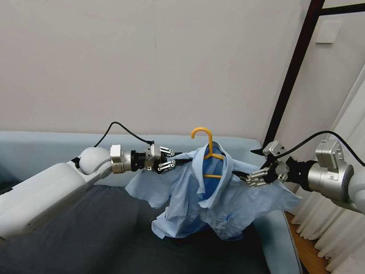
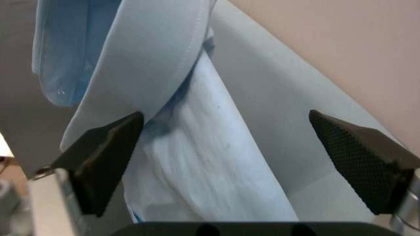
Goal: Pick up the clothes from the sofa and hang them on the clothes hanger.
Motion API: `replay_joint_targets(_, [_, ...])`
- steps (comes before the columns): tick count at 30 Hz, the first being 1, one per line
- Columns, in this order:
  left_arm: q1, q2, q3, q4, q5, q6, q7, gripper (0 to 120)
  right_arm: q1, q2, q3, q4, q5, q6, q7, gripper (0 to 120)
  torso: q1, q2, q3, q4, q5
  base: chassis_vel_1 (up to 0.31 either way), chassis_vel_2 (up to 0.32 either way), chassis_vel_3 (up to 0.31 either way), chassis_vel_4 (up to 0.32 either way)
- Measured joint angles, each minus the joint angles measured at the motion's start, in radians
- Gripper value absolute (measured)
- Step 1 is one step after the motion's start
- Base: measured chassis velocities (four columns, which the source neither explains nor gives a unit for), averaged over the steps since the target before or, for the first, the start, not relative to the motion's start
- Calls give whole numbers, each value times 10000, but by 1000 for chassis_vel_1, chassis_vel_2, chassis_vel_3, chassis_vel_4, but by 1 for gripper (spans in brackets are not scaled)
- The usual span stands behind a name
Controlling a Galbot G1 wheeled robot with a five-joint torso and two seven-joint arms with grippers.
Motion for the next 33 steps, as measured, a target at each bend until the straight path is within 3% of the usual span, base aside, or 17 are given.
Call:
replay_joint_targets(20, [96, 111, -15, -134, 5, -191, 146, 7, -209, -391, -192, 569, -395, 93, 3, 20, 0, 0, 0, 4, -1, 0, 0, 0, 0])
replay_joint_targets(24, [126, 226, -15, -229, 37, -161, 57, 7, -237, -369, -245, 657, -332, 99, -9, 11, 0, 0, 0, 3, 0, 0, 0, 0, 0])
replay_joint_targets(29, [214, 384, -37, -256, 141, -170, -122, 7, -253, -275, -263, 691, -156, 167, 69, 10, 0, 0, 0, 5, -1, 0, 0, 0, 0])
replay_joint_targets(33, [252, 478, -123, -206, 299, -133, -395, 19, -254, -247, -264, 704, 25, 165, 182, 10, 0, 0, 0, 6, -2, 0, 0, 0, 0])
